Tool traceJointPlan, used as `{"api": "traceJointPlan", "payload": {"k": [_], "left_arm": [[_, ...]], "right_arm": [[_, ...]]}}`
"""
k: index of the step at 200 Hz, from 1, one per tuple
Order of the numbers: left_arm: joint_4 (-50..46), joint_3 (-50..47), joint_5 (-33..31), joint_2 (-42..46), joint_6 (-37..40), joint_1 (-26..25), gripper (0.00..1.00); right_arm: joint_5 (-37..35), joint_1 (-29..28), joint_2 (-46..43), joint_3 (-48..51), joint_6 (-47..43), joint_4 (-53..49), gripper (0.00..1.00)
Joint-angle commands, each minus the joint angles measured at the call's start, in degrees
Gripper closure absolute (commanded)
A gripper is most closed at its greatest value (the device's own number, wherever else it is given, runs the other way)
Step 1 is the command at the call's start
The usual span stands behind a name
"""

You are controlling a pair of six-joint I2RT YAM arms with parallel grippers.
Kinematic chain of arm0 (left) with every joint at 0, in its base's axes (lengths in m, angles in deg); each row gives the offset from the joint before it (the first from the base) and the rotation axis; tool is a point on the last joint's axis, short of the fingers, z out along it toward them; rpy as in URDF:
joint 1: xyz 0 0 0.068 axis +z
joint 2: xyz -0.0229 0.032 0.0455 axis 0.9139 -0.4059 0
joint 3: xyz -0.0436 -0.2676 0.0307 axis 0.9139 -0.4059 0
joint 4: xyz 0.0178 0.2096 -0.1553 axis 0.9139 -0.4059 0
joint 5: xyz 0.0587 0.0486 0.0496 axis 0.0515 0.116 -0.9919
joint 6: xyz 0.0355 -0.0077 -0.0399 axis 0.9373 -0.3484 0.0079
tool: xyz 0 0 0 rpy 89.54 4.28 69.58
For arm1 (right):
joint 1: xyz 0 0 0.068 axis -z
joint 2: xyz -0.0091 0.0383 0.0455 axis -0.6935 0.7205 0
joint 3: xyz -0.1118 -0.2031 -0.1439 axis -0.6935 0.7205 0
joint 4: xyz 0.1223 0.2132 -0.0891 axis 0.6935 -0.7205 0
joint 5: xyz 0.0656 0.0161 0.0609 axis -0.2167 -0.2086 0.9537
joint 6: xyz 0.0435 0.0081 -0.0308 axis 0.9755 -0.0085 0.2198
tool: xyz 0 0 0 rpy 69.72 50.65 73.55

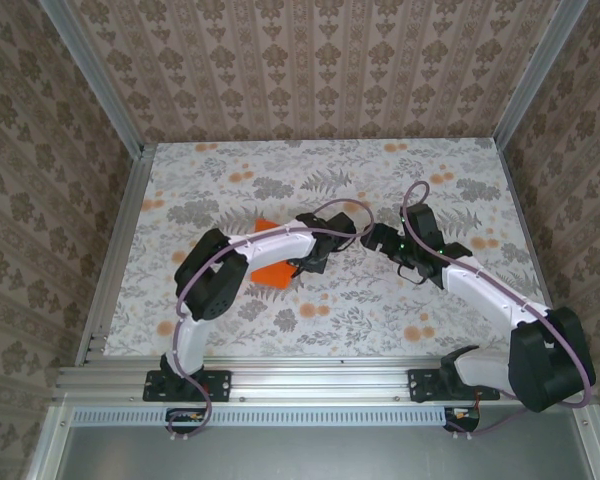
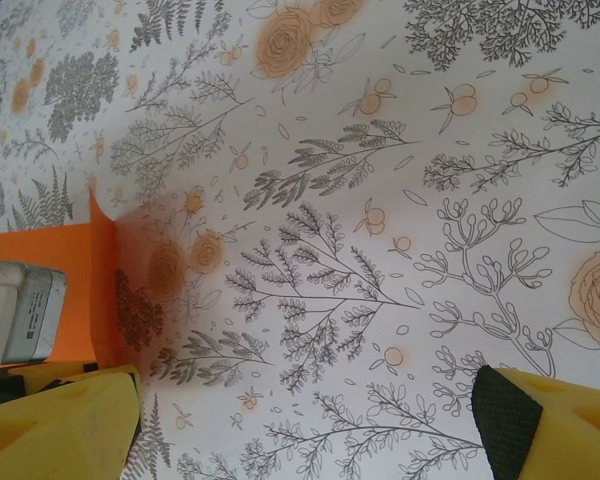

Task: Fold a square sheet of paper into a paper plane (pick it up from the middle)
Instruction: Turn over the paper at the center of the table.

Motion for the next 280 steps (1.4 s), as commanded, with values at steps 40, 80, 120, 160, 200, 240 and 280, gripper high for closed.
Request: {"api": "traceJointPlan", "payload": {"k": [40,80,120,160,200,240,280], "left_arm": [[4.84,0.53,13.46,1.11,0.31,1.62,0.65],[10.75,-0.87,25.33,11.32,0.81,3.82,0.50],[18.45,-8.69,34.35,23.13,-1.63,8.74,0.37],[24.15,-20.43,35.93,33.68,-5.04,15.95,0.20],[29.95,-34.01,38.12,39.23,-10.16,22.46,0.16],[32.59,-41.19,39.18,40.10,-12.85,24.96,0.16],[33.02,-42.77,38.82,40.24,-12.80,25.78,0.16]], "right_arm": [[-0.97,0.84,-1.93,1.15,0.58,-1.88,0.11],[1.52,0.96,-2.51,1.42,-1.25,-1.09,0.10],[10.41,0.06,-0.84,1.54,-0.86,3.17,0.10],[16.27,-7.15,5.03,0.59,4.69,10.59,0.10],[18.66,-13.77,13.83,-0.73,11.18,17.14,0.12],[21.17,-16.79,18.92,-1.81,15.27,19.83,0.21],[22.53,-18.81,23.08,-2.45,19.07,22.53,0.47]]}}
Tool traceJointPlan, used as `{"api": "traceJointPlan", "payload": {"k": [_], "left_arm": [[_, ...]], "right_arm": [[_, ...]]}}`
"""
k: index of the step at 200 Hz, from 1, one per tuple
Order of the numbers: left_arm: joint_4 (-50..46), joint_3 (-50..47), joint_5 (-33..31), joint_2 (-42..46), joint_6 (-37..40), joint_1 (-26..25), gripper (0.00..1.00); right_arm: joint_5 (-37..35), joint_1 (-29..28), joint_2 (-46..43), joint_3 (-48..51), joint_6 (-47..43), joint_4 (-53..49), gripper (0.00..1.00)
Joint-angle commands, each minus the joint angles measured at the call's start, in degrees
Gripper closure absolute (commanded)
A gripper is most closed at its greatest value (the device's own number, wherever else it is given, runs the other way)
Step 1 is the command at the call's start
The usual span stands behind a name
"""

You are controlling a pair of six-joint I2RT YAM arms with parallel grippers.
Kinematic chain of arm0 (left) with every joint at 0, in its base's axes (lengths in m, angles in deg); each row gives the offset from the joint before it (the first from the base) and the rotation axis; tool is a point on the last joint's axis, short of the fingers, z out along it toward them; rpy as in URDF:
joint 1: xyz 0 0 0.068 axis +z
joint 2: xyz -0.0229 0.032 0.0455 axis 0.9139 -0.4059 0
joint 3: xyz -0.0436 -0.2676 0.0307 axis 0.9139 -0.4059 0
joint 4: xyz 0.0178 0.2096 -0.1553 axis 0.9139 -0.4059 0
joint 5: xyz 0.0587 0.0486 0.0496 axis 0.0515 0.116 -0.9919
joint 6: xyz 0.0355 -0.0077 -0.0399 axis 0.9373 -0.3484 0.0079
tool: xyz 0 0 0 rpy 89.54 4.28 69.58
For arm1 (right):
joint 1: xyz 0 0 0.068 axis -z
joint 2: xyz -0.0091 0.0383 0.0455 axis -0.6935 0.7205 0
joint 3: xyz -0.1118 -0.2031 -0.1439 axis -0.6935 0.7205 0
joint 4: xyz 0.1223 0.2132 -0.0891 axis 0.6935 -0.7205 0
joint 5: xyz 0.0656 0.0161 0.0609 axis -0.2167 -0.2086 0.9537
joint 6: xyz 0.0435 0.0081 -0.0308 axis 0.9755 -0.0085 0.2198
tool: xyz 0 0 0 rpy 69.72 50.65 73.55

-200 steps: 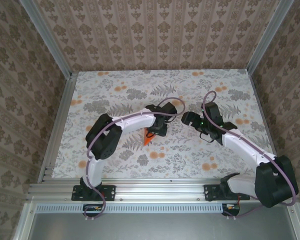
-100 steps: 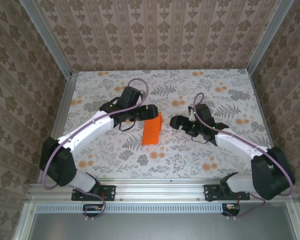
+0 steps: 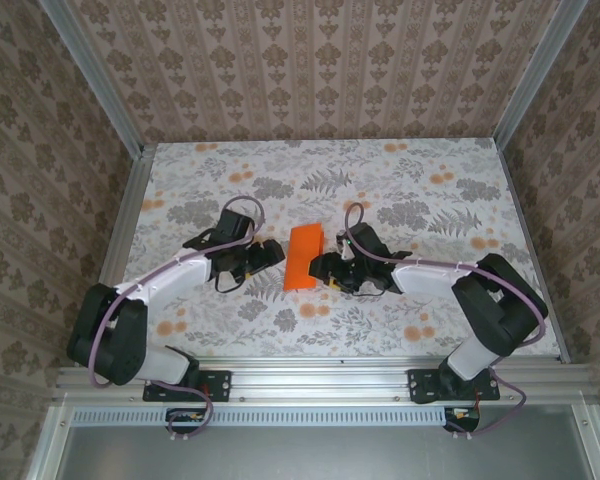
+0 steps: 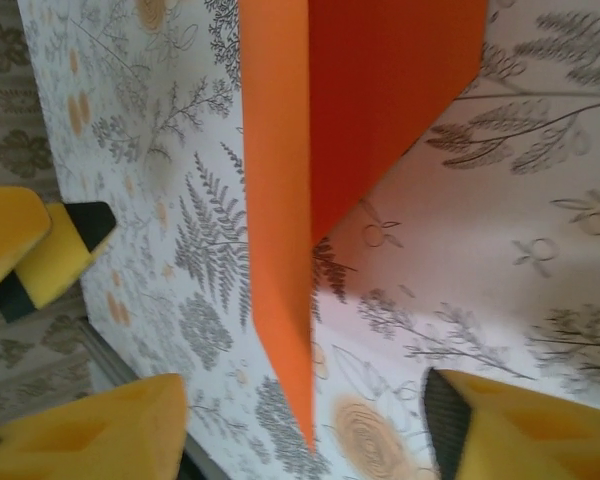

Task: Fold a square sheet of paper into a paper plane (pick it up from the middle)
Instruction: Turn over the paper at the center of the table, then third fold the triangle at the center of the table.

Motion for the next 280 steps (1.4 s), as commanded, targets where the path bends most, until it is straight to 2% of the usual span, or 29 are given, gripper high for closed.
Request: {"api": "traceJointPlan", "payload": {"k": [1,32,56,69,84,102,126,153,171,201,224,269,280], "left_arm": [[2.28,-0.57,0.77,1.78,-1.09,0.66,0.16],[2.24,-0.61,0.59,1.68,-1.01,0.93,0.16],[2.83,-0.41,1.43,1.60,-0.73,0.93,0.16],[4.11,-0.47,2.95,1.39,-0.30,0.93,0.17],[6.31,-0.41,5.40,0.70,0.29,0.82,0.19],[10.27,-0.48,9.35,-0.69,0.62,0.43,0.23],[14.55,0.07,12.48,-3.82,0.83,-0.92,0.39],[17.55,0.66,13.76,-8.25,0.93,-2.39,0.56],[20.21,0.85,15.19,-10.89,0.71,-3.04,0.62],[23.37,2.45,16.75,-14.96,0.50,-3.76,0.68],[22.65,4.11,15.66,-18.05,1.01,-4.33,0.73],[20.86,3.48,12.05,-20.73,1.15,-4.43,0.78],[20.76,3.15,11.59,-20.93,1.23,-4.43,0.78]], "right_arm": [[2.32,-1.18,2.53,-1.56,3.92,3.75,0.48],[1.99,-1.51,3.80,0.34,7.51,8.11,0.67],[1.45,-1.48,2.99,1.16,8.19,7.66,0.87],[2.27,-1.31,2.17,0.98,7.08,5.54,0.95],[4.42,-0.70,1.39,-0.10,3.47,-0.40,0.99],[8.59,0.55,1.10,-1.85,-3.64,-9.20,1.00],[12.73,2.61,2.07,-4.33,-13.93,-20.50,1.00],[14.67,5.13,4.08,-6.81,-20.80,-25.99,1.00],[15.33,6.03,5.57,-8.47,-23.20,-27.66,0.99],[15.86,6.82,7.66,-9.89,-24.49,-28.56,0.96],[15.64,7.01,7.54,-9.97,-23.73,-27.17,0.93],[13.81,7.40,3.81,-5.98,-17.55,-18.80,0.77],[13.48,7.40,2.79,-4.15,-15.13,-15.89,0.76]]}}
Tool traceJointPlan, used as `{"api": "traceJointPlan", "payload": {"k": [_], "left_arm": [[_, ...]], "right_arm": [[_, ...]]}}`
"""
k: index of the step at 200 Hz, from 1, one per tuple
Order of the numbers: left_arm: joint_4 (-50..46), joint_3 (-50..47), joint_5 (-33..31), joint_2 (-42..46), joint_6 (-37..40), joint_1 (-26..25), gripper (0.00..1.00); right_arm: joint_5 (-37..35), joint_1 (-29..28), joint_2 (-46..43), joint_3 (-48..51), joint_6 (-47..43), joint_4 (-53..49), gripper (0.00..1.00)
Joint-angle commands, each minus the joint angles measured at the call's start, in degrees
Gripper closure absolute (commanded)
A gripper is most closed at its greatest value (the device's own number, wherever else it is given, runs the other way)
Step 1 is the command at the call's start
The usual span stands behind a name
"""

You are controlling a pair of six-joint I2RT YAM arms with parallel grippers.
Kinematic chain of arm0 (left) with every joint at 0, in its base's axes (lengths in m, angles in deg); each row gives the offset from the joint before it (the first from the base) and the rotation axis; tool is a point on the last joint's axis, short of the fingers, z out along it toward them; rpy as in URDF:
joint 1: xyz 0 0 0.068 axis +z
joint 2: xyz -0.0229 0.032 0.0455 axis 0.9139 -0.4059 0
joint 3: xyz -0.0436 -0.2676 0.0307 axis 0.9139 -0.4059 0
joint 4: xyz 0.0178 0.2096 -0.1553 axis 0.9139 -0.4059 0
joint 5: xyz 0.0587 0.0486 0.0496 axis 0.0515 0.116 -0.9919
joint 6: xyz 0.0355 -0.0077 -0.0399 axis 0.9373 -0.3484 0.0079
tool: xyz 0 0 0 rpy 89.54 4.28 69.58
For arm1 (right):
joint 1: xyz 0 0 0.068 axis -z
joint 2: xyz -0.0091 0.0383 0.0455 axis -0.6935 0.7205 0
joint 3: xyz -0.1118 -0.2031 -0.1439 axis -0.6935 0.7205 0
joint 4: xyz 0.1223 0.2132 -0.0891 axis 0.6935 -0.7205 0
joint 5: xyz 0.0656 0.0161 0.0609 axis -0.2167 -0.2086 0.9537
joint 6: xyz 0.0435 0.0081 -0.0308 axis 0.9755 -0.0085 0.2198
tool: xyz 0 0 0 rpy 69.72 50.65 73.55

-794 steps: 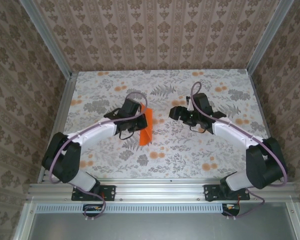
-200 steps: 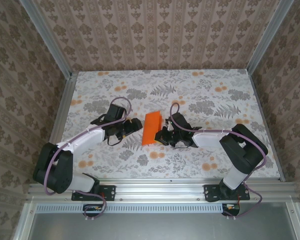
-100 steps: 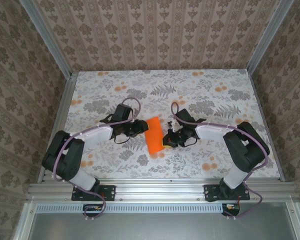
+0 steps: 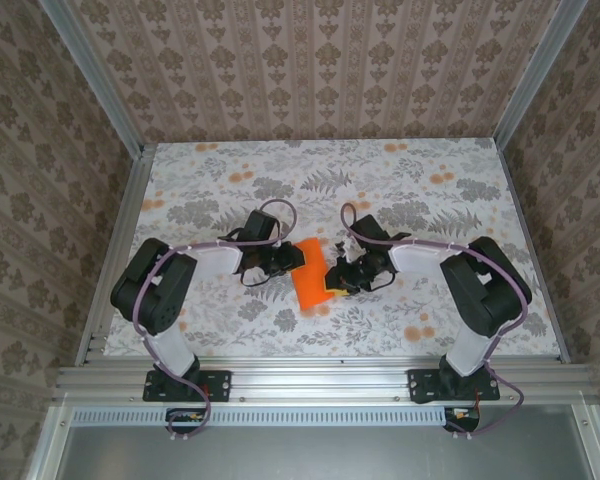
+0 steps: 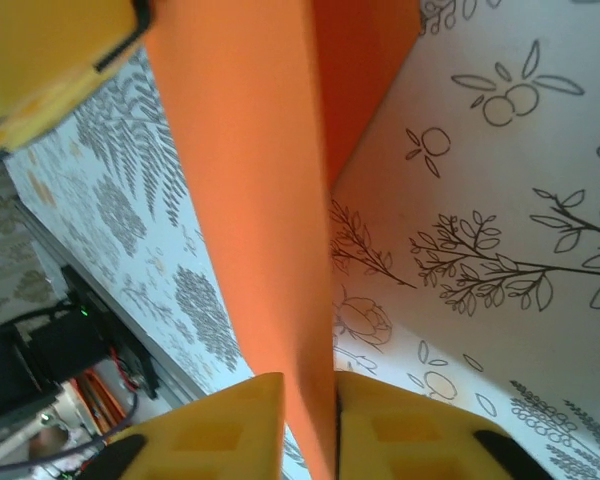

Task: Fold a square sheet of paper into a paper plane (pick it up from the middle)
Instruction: Third fold the triangle at the center of the table.

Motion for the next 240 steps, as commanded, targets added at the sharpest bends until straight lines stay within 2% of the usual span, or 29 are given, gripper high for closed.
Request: {"api": "traceJointPlan", "payload": {"k": [1,50,76,131,157,198,240], "left_arm": [[-0.65,0.22,-1.84,-0.83,0.95,-0.17,0.78],[-0.74,0.10,-2.63,-2.08,1.22,-0.42,0.79],[-0.29,0.13,-2.63,-2.71,1.12,-0.52,0.79],[-0.19,-0.14,-2.72,-2.67,0.83,-0.52,0.79],[-0.36,-0.11,-2.72,-2.58,0.77,-0.52,0.79],[-0.99,0.53,-2.72,-1.73,0.77,-0.52,0.79],[-2.00,1.41,-3.25,-0.90,1.12,-0.52,0.79]], "right_arm": [[-0.28,0.36,-3.46,3.37,4.97,6.33,0.76],[-1.62,-0.29,-8.22,13.03,16.75,19.03,0.74],[-2.17,-0.43,-8.48,15.40,19.77,23.60,0.75],[-4.49,-0.60,-6.30,15.94,22.07,25.63,0.75],[-3.87,-0.69,-5.79,16.57,23.52,27.28,0.79],[-3.32,-1.38,-6.82,16.87,24.16,26.19,0.90],[-3.60,-2.27,-9.52,17.06,23.90,21.91,0.82]]}}
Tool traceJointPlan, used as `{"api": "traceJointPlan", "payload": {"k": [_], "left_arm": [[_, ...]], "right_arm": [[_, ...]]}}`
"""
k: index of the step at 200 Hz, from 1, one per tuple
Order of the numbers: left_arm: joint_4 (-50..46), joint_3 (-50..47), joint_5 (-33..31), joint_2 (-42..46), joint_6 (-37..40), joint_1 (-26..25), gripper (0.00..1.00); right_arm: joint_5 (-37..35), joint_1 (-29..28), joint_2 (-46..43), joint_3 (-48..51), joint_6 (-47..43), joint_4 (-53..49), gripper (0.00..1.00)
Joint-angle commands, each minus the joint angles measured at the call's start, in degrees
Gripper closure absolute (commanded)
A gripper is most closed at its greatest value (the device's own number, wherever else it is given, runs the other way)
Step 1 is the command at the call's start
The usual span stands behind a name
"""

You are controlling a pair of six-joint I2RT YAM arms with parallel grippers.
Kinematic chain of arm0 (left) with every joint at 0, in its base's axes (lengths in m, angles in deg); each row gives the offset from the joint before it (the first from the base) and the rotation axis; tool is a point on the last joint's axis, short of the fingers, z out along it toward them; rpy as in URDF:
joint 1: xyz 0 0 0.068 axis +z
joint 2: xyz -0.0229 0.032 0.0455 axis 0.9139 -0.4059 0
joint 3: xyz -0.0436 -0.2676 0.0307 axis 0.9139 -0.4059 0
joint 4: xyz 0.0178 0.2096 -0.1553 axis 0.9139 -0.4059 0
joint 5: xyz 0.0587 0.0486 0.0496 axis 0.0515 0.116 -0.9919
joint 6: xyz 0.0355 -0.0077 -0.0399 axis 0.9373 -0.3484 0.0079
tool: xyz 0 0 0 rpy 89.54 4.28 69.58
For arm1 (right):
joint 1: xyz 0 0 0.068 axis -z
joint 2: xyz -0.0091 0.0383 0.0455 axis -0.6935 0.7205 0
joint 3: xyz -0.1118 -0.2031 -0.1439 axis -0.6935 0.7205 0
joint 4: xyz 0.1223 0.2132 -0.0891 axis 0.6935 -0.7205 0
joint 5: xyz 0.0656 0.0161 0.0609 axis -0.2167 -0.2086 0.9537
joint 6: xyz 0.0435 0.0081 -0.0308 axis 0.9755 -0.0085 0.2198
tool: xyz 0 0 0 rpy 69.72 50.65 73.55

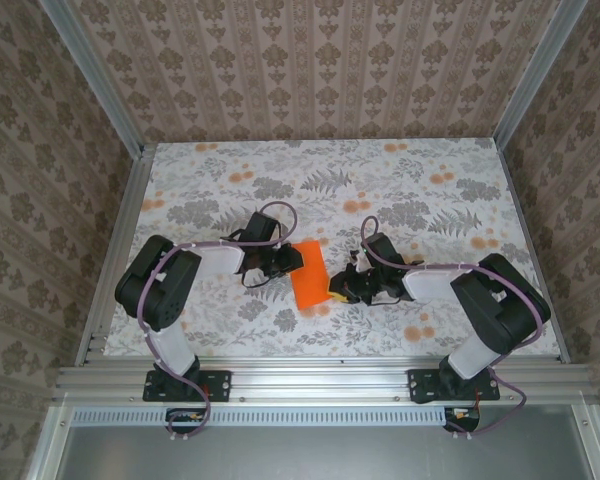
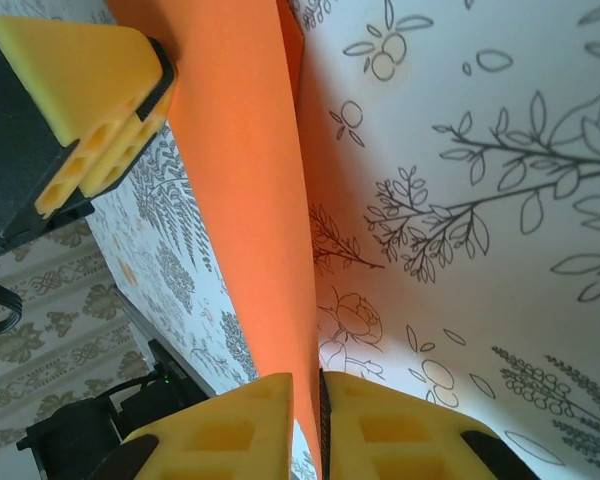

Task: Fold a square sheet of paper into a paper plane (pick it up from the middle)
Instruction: Third fold the triangle at the center of the table.

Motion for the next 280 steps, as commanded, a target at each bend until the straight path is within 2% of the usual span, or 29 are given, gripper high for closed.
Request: {"api": "traceJointPlan", "payload": {"k": [1,15,56,90,113,183,280], "left_arm": [[-1.89,1.27,-1.28,0.82,1.12,-0.45,0.79],[-1.60,1.13,-1.13,0.58,1.06,-0.45,0.80],[-1.45,1.45,-0.63,1.47,0.86,-0.37,0.79],[-0.84,2.47,-0.17,4.31,1.10,0.76,0.63],[-0.76,2.13,-0.96,4.05,1.17,1.90,0.61],[-0.23,1.92,-0.67,-1.42,1.38,2.10,0.76],[-1.62,1.39,-1.63,-3.55,2.36,1.72,0.81]], "right_arm": [[-0.44,-0.63,-2.58,0.72,0.75,-3.29,0.82],[-1.04,-0.77,-3.11,0.95,0.92,-3.45,0.83],[-2.07,-1.33,-2.71,-0.09,0.85,-3.78,1.00],[-4.14,-1.38,-3.70,-1.30,-0.70,-8.82,1.00],[-5.22,-1.42,-4.24,-2.45,-1.96,-12.78,1.00],[-5.81,-2.13,-3.44,-6.39,-3.76,-16.62,1.00],[-5.13,-5.34,7.08,-18.12,-5.72,-11.78,1.00]]}}
